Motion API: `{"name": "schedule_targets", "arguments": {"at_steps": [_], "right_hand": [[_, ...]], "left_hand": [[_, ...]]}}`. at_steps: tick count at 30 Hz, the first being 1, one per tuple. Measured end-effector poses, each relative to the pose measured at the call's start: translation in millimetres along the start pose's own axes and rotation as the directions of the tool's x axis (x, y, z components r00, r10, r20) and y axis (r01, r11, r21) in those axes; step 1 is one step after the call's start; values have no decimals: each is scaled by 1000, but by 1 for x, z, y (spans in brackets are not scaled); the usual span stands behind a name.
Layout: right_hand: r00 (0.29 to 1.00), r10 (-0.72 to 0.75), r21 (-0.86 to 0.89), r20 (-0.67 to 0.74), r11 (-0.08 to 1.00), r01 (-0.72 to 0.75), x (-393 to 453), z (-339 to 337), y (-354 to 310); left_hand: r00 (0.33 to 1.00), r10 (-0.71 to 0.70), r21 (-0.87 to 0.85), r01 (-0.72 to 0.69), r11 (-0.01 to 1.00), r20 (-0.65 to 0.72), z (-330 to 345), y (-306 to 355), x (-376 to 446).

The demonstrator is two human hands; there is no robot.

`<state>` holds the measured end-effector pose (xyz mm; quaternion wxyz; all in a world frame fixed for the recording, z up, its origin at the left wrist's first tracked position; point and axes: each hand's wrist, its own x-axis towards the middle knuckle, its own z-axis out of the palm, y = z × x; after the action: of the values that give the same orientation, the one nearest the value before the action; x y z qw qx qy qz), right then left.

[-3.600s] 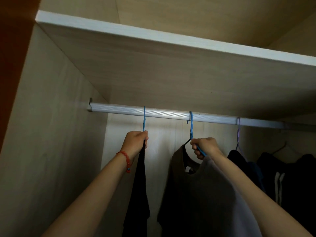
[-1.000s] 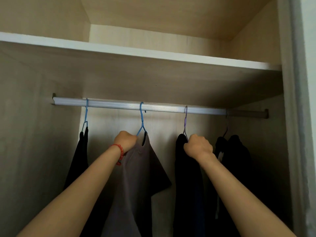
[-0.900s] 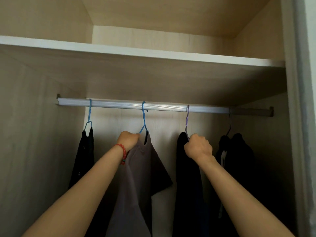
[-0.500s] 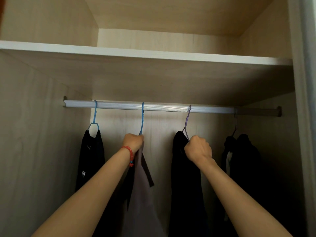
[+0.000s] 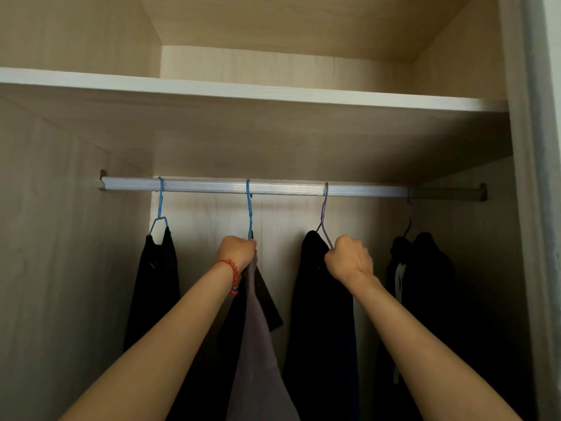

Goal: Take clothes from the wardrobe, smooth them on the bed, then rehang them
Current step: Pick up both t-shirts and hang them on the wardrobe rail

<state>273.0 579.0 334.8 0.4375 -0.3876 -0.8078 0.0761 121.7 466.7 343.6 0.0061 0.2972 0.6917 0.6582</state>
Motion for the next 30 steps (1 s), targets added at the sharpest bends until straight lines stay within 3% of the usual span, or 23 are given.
{"name": "schedule_targets", "arguments": {"at_steps": [18, 23, 26, 30], "right_hand": [[995, 98, 69, -18, 993, -97, -6, -17, 25], [993, -45, 43, -113, 998, 50, -18, -49, 29], [926, -166, 50, -340, 980, 194, -25, -86, 26], [673, -288, -96, -681, 947, 307, -35, -146, 26]], "left_hand": [[999, 42, 36, -41, 999, -23, -1, -10, 7], [999, 27, -22, -28, 999, -29, 2, -11, 8], [999, 16, -50, -18, 999, -28, 4, -12, 12], [1000, -9, -86, 7, 996, -17, 9, -12, 14]]}}
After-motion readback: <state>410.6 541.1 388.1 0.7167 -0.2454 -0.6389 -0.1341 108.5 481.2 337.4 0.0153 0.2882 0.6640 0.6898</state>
